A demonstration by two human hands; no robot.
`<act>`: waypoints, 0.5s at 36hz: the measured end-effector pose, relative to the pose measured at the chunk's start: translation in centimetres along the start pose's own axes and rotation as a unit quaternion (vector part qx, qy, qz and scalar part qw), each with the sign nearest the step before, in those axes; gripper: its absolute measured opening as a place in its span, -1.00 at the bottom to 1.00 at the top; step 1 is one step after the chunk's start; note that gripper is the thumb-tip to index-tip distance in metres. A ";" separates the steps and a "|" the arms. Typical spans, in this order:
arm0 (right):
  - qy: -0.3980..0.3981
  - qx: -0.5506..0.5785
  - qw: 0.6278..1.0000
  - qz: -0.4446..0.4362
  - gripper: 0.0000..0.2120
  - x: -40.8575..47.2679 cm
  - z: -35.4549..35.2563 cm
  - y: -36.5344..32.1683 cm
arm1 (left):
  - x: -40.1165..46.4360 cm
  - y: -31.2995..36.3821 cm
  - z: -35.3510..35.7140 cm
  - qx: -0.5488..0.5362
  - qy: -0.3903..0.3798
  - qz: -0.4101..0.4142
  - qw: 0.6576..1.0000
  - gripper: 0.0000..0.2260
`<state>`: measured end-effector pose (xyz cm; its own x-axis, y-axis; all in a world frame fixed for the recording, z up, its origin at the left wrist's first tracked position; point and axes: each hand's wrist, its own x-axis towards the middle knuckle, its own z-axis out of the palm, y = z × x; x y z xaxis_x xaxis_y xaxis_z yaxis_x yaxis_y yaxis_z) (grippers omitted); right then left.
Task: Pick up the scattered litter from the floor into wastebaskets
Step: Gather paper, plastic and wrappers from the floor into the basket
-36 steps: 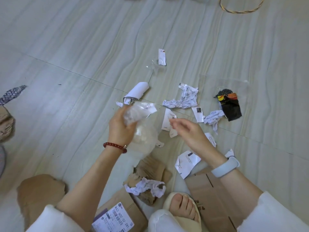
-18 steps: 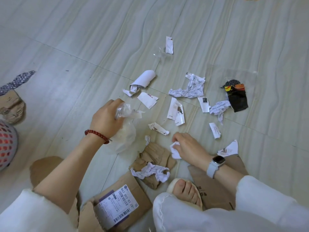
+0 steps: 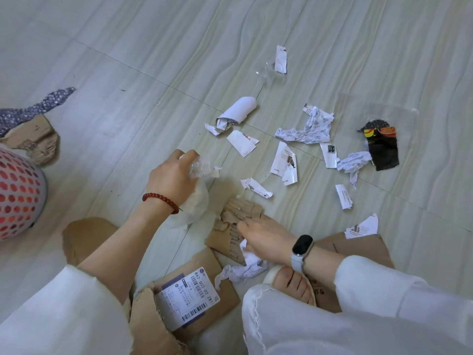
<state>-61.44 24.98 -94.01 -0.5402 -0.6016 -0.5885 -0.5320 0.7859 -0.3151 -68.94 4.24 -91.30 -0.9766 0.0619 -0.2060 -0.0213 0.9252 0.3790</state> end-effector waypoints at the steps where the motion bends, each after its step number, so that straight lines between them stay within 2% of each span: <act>1: 0.012 0.005 1.000 0.012 -0.78 0.2 -0.1 0.5 | -0.2 -0.1 0.2 0.000 -0.004 0.001 1.000 -0.78; 6: 0.124 0.019 0.980 0.151 -0.74 1.3 -2.8 4.7 | -0.6 -0.5 0.5 0.001 -0.014 -0.017 1.000 -0.78; 8: 0.171 0.036 0.970 0.170 -0.72 1.1 -4.0 5.6 | -0.6 -0.5 0.4 0.001 -0.011 -0.027 1.000 -0.78; 11: 0.234 0.084 0.965 0.085 -0.60 0.3 -4.4 5.5 | -0.6 -0.7 0.3 0.000 -0.010 -0.034 0.999 -0.79; 13: 0.230 0.063 0.971 0.022 -0.55 -0.1 -4.0 4.9 | -0.7 -0.8 0.4 -0.002 -0.012 -0.035 0.999 -0.80; 16: 0.192 0.002 0.981 0.017 -0.72 -0.3 -2.4 4.3 | -0.9 -0.8 0.5 0.002 -0.020 -0.039 0.999 -0.77; 18: 0.172 -0.005 0.985 0.025 -0.58 0.1 -1.7 3.9 | -1.0 -0.7 0.5 0.003 -0.022 -0.042 0.999 -0.76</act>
<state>-64.70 27.74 -94.07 -0.7543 -0.5757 -0.3156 -0.5043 0.8158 -0.2829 -67.89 3.73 -91.81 -0.9613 0.0008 -0.2755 -0.1005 0.9301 0.3532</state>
